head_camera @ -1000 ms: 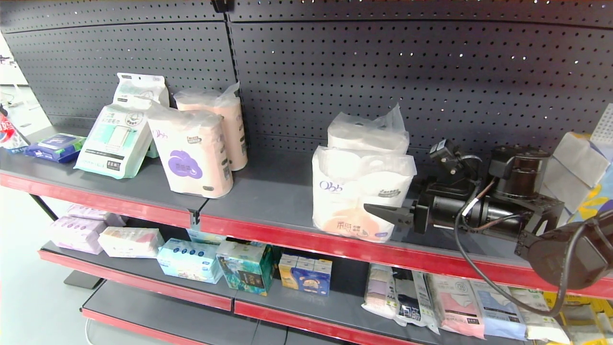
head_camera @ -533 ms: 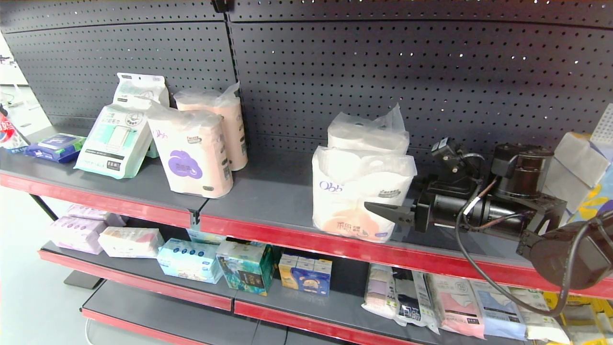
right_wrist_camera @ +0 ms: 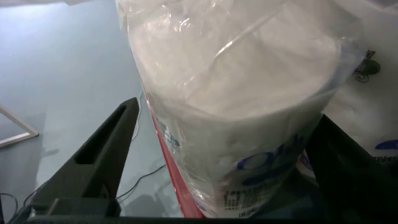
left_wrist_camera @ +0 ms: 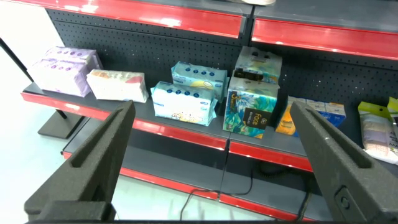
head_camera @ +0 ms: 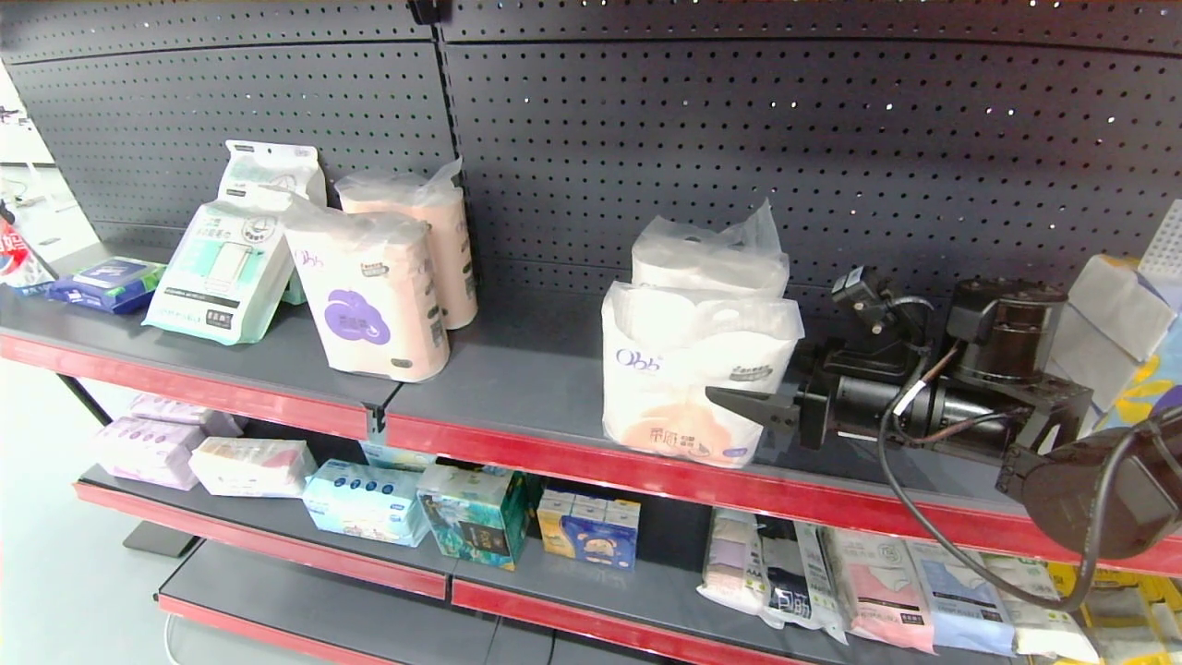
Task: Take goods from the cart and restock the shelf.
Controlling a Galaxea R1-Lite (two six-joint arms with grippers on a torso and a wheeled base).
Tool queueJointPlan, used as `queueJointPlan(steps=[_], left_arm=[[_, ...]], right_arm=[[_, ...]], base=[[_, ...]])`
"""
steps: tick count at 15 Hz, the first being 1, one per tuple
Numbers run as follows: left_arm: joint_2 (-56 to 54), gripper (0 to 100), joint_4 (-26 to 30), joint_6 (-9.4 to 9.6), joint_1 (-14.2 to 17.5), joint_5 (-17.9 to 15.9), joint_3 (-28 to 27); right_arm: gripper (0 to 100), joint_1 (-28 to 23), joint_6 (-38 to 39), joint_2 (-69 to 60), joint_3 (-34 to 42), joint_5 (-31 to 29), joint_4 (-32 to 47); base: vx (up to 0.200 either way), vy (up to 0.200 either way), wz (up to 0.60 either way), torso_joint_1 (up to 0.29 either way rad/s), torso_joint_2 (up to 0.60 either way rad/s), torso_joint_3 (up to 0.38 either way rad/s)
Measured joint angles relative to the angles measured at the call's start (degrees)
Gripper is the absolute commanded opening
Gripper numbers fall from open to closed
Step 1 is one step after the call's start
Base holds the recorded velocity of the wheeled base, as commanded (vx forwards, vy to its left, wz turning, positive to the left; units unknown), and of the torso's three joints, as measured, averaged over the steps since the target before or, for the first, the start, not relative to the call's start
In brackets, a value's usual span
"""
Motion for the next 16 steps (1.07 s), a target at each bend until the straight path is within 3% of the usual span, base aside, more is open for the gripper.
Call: queueJointPlan(steps=[16], left_arm=[[0.0, 100, 0.0, 0.0, 0.02, -0.01, 0.0]], right_arm=[[0, 0.77, -0.07, 0.66, -0.61, 0.02, -0.07]], base=[[0.0, 0.0, 0.0, 0.0, 0.0, 0.0]])
